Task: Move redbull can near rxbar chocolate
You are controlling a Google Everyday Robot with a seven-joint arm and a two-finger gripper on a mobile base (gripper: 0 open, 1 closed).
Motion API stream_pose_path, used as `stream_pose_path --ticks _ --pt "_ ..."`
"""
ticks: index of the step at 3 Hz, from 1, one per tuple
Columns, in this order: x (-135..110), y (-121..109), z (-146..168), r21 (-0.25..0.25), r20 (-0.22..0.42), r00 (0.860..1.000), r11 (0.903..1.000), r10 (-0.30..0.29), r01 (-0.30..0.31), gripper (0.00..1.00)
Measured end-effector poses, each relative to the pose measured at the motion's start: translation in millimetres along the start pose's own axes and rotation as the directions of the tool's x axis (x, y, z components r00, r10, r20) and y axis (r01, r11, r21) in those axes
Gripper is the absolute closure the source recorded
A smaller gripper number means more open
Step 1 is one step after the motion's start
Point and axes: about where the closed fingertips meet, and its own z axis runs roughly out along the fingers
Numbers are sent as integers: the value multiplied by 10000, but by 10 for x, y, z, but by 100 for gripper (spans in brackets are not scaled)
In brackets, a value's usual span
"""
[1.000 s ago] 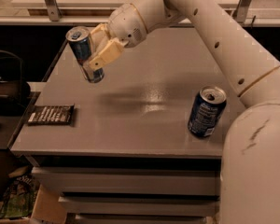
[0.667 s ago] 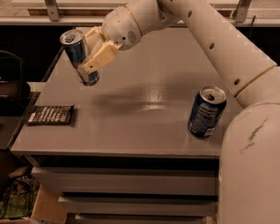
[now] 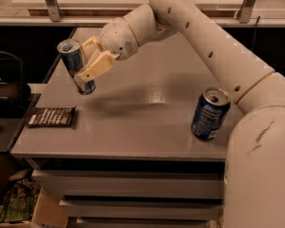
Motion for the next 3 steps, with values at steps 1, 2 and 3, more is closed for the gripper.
stream_pose_path --ticks 1,2,3 --pt "73 10 77 -80 250 9996 9998 158 -156 100" --pt "148 20 108 -122 399 9987 9995 312 -308 100" --pt "189 22 111 -129 451 9982 9992 390 -384 100"
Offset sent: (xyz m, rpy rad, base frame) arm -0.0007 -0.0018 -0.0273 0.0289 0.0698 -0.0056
